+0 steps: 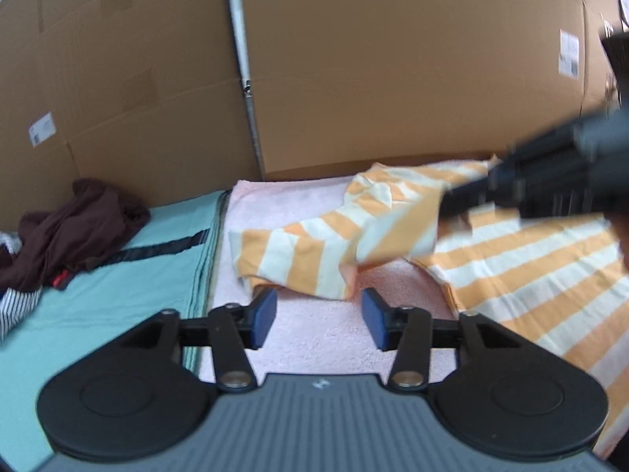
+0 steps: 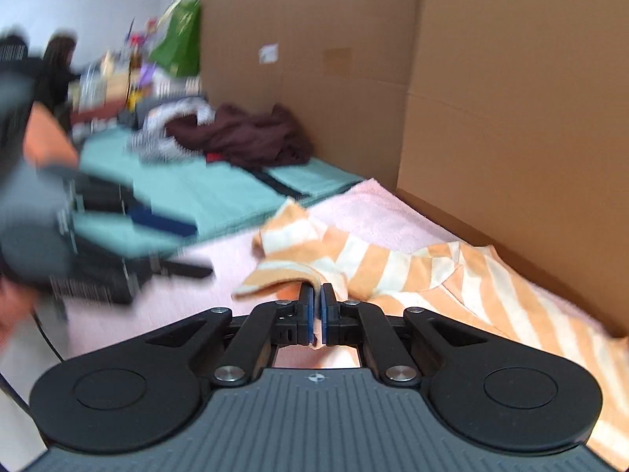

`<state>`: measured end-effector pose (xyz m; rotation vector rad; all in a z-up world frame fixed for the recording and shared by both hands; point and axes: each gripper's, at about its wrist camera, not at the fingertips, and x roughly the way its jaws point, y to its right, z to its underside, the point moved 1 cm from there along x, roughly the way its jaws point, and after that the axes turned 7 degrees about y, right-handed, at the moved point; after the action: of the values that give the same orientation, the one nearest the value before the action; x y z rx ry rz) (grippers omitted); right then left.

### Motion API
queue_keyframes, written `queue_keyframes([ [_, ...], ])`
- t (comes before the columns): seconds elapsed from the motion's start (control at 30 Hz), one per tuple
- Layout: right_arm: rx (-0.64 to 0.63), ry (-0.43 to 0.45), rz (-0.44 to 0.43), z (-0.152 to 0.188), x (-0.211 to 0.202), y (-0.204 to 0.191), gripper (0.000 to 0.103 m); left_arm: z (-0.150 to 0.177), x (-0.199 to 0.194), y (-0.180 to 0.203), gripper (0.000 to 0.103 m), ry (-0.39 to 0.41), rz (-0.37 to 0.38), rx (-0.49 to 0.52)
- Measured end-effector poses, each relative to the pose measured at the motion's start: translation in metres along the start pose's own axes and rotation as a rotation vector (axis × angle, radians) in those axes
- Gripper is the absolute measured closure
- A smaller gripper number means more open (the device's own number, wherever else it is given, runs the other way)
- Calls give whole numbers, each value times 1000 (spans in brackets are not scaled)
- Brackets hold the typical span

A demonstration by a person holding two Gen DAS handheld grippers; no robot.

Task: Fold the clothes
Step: 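Carry the sleeve across the shirt body with the right gripper and release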

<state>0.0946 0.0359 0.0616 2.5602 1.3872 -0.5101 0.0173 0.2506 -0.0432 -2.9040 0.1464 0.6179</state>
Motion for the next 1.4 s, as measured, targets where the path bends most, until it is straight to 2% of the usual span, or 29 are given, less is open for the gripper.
queue_keyframes([
  [0.13,207,80,-19,-27,-8,16,100,-15,29,12,56,-9,-1,23],
  [0.3,505,167,-94,-55,-37,54,100,-31,55,22,56,22,22,0],
  [0.43,698,239,-169,-61,-60,77,100,-35,68,25,55,23,16,-35],
  [0.63,870,365,-163,-53,-109,113,100,-40,77,40,53,28,54,-52],
  [0.8,939,451,-4,-23,-163,159,99,-44,86,56,50,28,87,-40],
  [1.0,1032,422,197,38,-207,208,99,-45,104,66,50,-7,96,-30],
  [1.1,1055,418,273,68,-228,220,99,-43,108,63,44,-10,87,-56],
  [1.17,1075,390,319,85,-235,227,99,-40,112,62,44,-23,76,-63],
  [1.27,1124,277,405,114,-235,233,99,-36,120,62,44,-42,68,-73],
  [1.33,1078,225,492,123,-238,230,99,-34,122,63,45,-36,60,-72],
  [1.4,901,152,710,121,-240,218,93,-31,125,67,45,-41,49,-55],
])
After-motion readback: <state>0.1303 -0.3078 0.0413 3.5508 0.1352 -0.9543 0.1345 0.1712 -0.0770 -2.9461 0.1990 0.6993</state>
